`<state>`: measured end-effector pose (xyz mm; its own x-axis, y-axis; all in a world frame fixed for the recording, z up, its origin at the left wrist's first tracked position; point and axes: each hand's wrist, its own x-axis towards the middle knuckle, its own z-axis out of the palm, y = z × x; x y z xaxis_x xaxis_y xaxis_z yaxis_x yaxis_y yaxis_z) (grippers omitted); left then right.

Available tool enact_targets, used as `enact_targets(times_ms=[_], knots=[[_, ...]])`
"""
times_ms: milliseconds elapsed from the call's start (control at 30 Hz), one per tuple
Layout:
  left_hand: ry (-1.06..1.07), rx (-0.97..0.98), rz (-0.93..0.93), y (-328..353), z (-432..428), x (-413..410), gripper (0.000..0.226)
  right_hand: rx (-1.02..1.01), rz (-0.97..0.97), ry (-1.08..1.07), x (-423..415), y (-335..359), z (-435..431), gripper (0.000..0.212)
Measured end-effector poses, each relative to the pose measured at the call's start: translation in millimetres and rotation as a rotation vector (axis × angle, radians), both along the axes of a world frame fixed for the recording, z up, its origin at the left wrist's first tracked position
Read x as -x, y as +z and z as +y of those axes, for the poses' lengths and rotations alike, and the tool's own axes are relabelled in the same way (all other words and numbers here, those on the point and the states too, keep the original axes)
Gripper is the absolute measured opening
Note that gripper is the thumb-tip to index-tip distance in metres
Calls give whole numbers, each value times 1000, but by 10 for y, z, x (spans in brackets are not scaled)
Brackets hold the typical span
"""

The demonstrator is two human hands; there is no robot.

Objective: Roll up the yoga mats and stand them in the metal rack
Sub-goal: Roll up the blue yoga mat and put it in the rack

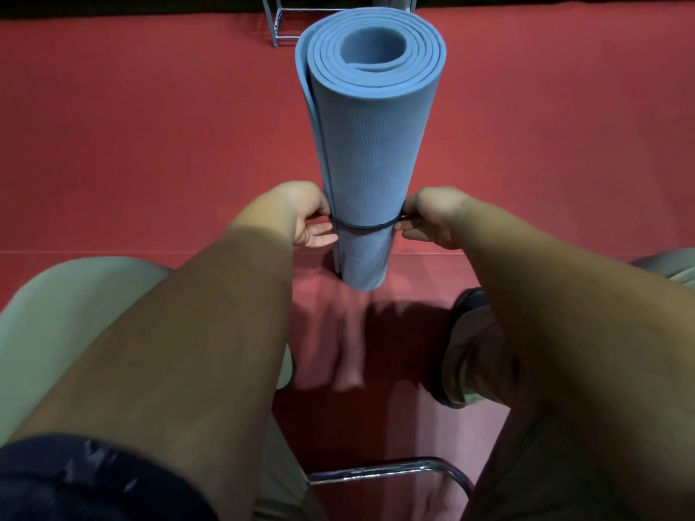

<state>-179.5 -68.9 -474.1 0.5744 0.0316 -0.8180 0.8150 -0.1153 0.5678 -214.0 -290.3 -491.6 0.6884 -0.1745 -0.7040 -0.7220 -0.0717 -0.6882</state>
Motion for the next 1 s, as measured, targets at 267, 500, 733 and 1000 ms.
enact_targets(times_ms=[267, 500, 733, 1000], knots=[[-75, -39, -144, -81, -89, 14, 43, 43, -5, -16, -7, -103, -7, 15], [-216, -220, -253, -172, -133, -34, 55, 226, 10, 133, -87, -153, 51, 20], [-469, -526, -346, -79, -110, -15, 39, 245, 23, 114, 9, -38, 101, 9], [-210, -479, -685, 684, -121, 64, 30, 176, -196, -228, 35, 779, 178, 66]])
